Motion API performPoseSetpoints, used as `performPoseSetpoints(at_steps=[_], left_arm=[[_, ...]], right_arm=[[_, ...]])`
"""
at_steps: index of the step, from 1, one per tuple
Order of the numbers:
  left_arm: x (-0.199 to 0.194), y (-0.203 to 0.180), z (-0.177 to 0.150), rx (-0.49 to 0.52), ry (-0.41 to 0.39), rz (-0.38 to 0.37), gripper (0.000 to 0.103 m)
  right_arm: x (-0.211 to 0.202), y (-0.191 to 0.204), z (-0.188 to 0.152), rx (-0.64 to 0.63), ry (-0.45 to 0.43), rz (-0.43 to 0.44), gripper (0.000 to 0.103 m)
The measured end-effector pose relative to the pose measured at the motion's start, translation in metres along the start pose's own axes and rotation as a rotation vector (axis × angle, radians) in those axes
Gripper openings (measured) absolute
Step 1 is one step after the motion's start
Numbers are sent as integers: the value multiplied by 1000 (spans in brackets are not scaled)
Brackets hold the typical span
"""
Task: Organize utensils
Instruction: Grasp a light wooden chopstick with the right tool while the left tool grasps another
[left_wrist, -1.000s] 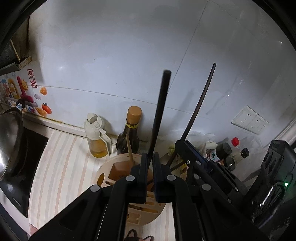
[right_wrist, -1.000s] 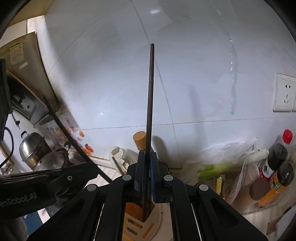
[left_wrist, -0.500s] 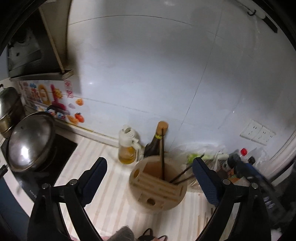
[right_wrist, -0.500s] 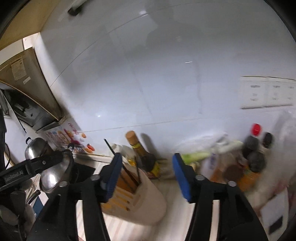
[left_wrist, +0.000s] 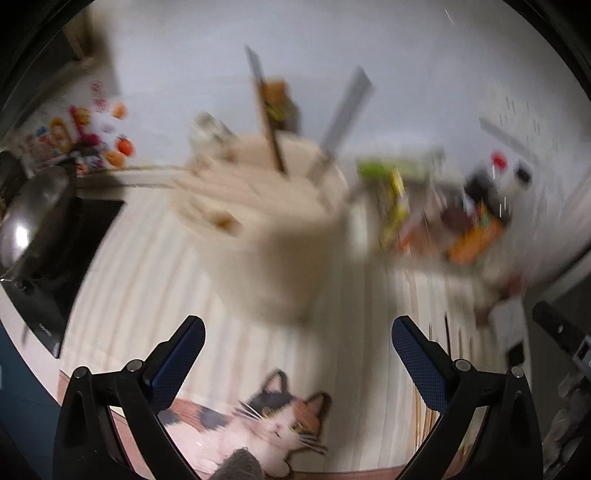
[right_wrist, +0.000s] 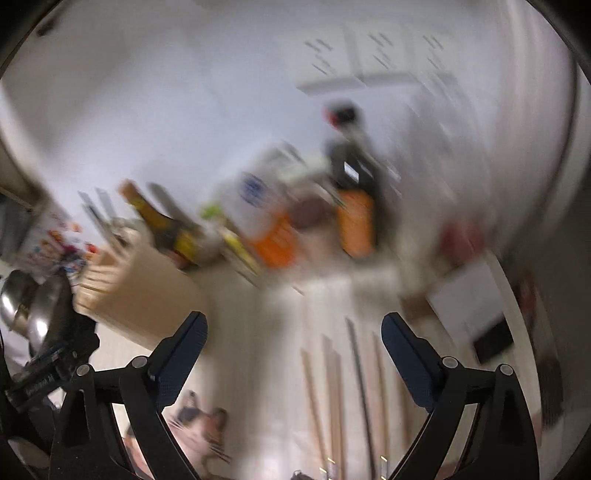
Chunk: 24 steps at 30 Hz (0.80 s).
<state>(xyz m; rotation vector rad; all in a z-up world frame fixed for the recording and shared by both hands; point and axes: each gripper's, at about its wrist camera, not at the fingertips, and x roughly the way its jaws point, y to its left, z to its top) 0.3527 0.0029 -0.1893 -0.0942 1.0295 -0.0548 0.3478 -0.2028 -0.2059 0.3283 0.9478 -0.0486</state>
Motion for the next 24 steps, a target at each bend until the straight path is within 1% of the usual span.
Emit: performPoseSetpoints(at_steps=[1, 2, 3, 4, 5, 6, 7, 8, 10, 11, 12, 13, 14, 16, 18, 19, 20, 21, 22, 23, 24], left_arm=[[7, -9, -4, 16, 19, 5, 103], [18, -20, -11, 36, 47, 4, 103], [26, -28, -16, 49, 68, 9, 103], [37, -40, -22, 67, 94, 16, 103], [44, -49, -27, 81, 117, 18, 103], [54, -59, -33, 92, 147, 20, 103], [64, -68, -39, 103, 178, 22, 103], [75, -80, -45, 115, 213, 17, 103], [91, -97, -53, 129, 256, -5, 101], [98, -105, -56, 133, 276, -17, 96], [105, -112, -59, 140, 296, -31, 88], [113, -121, -61, 145, 320, -49, 83], [119, -128, -63, 148, 337, -59, 73], [132, -143, -67, 164, 361, -80, 65], [141, -157, -71, 191, 378, -83, 52], [145, -163, -73, 205, 388, -83, 50], [149, -169, -75, 220, 395, -82, 43], [151, -175, -77, 240, 395, -68, 36], [150, -180, -78, 264, 377, -51, 34], [149, -185, -79, 286, 366, -38, 28], [148, -188, -79, 291, 361, -49, 12]], right_arm=[[8, -14, -5, 13, 32, -21, 94], [17, -28, -10, 28, 69, -32, 90], [23, -36, -14, 38, 93, -34, 75], [34, -47, -20, 54, 138, -40, 61], [46, -59, -26, 69, 192, -36, 55], [53, -65, -28, 78, 216, -33, 44], [63, -76, -35, 93, 251, -37, 40], [68, -83, -41, 100, 273, -37, 39], [80, -97, -50, 119, 309, -37, 31], [83, -101, -52, 123, 317, -35, 30], [86, -108, -55, 129, 327, -37, 27], [87, -109, -56, 130, 331, -37, 25], [87, -115, -57, 134, 334, -38, 25], [87, -121, -59, 137, 335, -42, 24], [84, -127, -60, 137, 329, -50, 24], [83, -129, -60, 138, 326, -53, 24], [82, -132, -59, 140, 323, -56, 24], [81, -133, -58, 142, 323, -55, 24], [81, -135, -59, 149, 323, -54, 24], [80, -138, -59, 155, 325, -55, 24], [81, -139, -60, 158, 326, -55, 24]])
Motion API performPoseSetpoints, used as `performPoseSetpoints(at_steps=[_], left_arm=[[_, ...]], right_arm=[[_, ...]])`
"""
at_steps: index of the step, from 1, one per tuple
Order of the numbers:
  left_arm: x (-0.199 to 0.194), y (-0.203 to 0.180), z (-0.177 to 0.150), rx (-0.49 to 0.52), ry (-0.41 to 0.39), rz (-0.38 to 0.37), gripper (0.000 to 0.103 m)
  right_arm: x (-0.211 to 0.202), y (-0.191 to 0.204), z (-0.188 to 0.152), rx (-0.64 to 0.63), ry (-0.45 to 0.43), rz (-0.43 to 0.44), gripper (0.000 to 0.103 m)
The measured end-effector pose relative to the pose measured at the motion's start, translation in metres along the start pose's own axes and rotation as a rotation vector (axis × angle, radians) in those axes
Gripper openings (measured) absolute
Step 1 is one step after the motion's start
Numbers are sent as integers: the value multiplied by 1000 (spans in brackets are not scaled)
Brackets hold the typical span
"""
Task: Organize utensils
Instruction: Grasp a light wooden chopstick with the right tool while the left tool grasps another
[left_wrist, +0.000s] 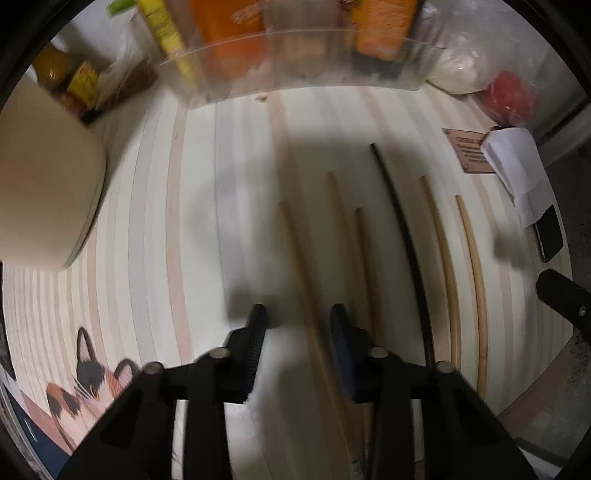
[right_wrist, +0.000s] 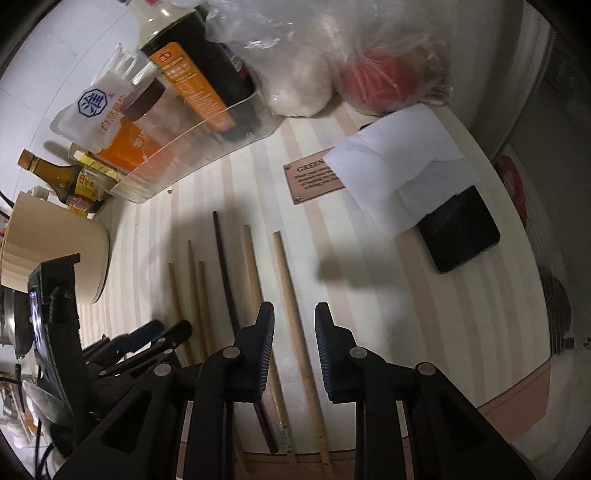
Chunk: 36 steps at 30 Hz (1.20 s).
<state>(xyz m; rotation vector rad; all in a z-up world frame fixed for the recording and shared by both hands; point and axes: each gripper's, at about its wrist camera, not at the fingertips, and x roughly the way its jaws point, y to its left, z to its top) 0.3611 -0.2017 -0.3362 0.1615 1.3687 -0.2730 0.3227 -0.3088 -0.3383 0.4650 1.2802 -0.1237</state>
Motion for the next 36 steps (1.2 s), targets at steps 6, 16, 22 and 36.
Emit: performPoseSetpoints(at_steps=[6, 16, 22, 36], left_arm=[[-5, 17, -5, -2, -4, 52, 4], [-18, 105, -36, -148, 27, 127, 4], [-23, 121, -48, -168, 17, 92, 4], [-19, 140, -43, -160, 16, 30, 5]], right_arm=[[4, 6, -2, -4, 31, 43, 24], [53, 74, -17, -127, 191, 109, 21], [73, 92, -30, -196, 221, 16, 10], [81, 116, -41, -244, 223, -54, 8]])
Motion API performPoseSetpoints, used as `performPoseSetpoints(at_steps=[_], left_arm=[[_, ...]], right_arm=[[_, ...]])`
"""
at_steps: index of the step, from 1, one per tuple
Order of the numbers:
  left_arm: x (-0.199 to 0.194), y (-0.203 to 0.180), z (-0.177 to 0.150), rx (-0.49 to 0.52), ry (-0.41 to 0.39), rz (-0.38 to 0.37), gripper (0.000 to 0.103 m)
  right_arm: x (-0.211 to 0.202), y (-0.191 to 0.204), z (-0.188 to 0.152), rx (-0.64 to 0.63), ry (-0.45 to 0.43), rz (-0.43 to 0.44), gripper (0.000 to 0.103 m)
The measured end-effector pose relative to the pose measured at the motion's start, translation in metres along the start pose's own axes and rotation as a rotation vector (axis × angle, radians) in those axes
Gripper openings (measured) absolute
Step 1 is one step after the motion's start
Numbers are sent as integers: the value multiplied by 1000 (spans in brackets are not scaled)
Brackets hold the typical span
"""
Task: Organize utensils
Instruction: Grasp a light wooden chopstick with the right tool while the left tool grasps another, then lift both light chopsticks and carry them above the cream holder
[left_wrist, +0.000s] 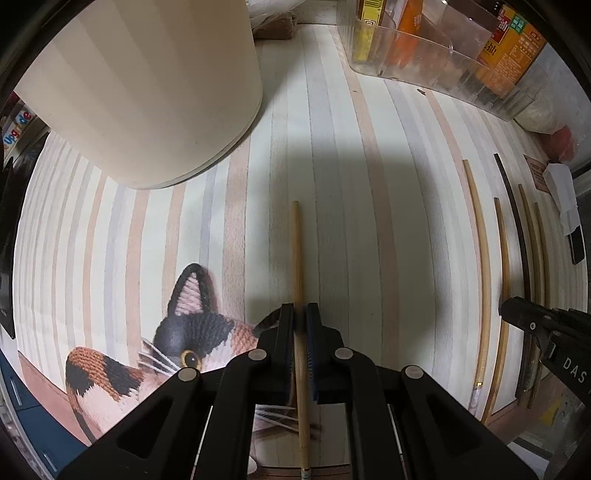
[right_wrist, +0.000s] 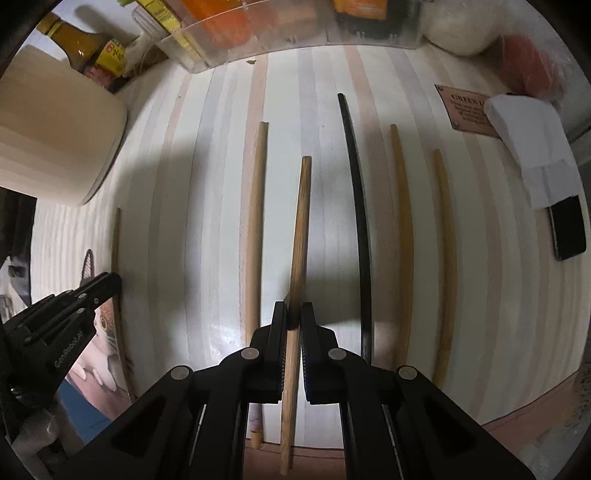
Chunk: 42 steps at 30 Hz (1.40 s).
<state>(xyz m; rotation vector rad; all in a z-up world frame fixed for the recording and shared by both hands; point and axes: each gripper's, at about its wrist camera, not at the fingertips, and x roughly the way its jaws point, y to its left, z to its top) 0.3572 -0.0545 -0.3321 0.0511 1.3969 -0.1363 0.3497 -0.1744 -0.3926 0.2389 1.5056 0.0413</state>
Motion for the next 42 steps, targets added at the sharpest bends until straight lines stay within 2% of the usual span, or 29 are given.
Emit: performPoseSetpoints(at_steps=[5, 7, 9, 11, 12, 13, 14, 20, 28, 42], left_arm=[[3, 4, -1, 2, 4, -10, 5], [2, 3, -1, 4, 5, -9, 5], [1, 3, -1, 3, 6, -12, 5], [1, 3, 0, 5, 7, -10, 5], [2, 3, 0, 7, 7, -8, 5], [2, 3, 0, 7, 8, -8, 5], [2, 3, 1, 6, 10, -12, 4], [3, 19, -2, -40, 26, -9, 4], [4, 20, -2, -44, 27, -8, 4], [4, 20, -3, -41, 24, 2, 4]], right_arm=[[-1, 2, 2, 52, 0, 23, 12], [-2, 1, 2, 69, -7, 34, 25], [-1, 5, 2, 63, -9, 28, 27], [1, 18, 2, 10, -6, -43, 25], [2, 25, 2, -12, -8, -91, 14], [4, 28, 1, -29, -11, -140, 8], [5, 31, 0, -42, -17, -177, 7], [2, 11, -6, -36, 14, -154, 7], [16, 13, 13, -91, 77, -190, 8], [10, 3, 15, -81, 77, -166, 8]])
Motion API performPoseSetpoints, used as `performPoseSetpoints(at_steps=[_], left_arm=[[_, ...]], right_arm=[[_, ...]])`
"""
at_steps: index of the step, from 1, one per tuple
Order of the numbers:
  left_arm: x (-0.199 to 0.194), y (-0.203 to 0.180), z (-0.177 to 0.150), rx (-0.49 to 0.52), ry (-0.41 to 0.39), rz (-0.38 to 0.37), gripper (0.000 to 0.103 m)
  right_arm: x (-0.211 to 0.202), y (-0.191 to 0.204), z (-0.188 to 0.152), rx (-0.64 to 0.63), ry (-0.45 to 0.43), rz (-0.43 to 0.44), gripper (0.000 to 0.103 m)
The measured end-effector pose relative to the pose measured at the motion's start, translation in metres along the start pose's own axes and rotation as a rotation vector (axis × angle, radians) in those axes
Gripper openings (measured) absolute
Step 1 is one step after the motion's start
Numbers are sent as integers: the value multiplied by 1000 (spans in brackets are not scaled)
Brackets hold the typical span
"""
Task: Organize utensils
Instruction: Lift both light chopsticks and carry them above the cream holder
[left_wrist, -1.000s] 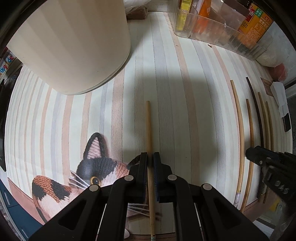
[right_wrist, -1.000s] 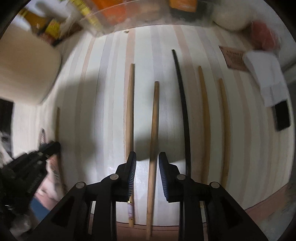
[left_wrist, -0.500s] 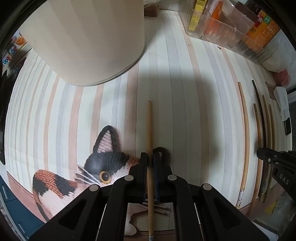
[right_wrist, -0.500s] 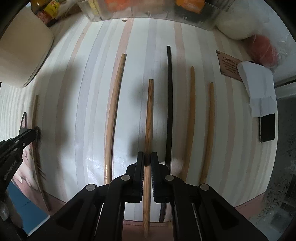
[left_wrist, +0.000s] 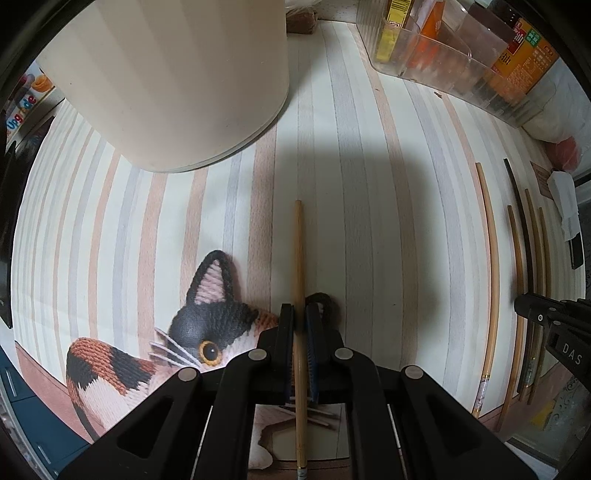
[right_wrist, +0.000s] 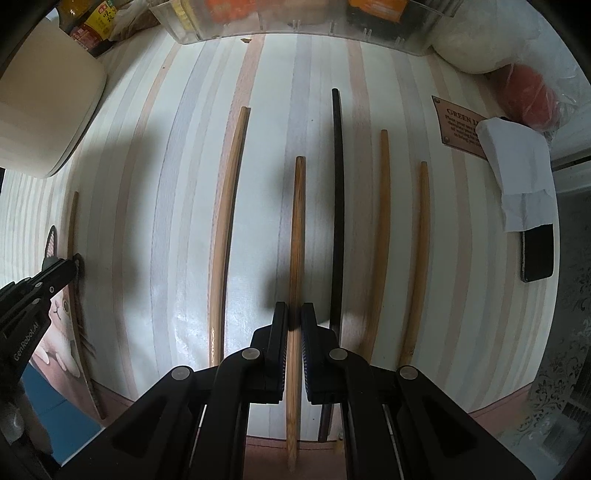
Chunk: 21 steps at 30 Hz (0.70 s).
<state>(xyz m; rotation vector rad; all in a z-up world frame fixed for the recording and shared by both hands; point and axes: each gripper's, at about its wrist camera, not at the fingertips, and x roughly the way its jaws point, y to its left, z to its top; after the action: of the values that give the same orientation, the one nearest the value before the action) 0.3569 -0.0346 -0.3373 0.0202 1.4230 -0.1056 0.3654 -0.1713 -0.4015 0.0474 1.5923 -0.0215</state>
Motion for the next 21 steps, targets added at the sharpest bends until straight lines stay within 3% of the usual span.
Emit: performPoseSetpoints(at_steps=[7, 12, 18, 21], left_arm=[[-1, -4, -1, 11, -11, 14, 4], [-26, -4, -2, 7, -61, -18, 4], [-82, -10, -1, 28, -179, -72, 4], [-127, -11, 4, 33, -276, -104, 3]], right_arm=[[-1, 10, -9, 13, -48, -26, 7], [-18, -3, -24, 76, -128, 60, 7], [-75, 3, -39, 64, -311, 122, 7], [-117, 11, -44, 38, -444, 149, 7]])
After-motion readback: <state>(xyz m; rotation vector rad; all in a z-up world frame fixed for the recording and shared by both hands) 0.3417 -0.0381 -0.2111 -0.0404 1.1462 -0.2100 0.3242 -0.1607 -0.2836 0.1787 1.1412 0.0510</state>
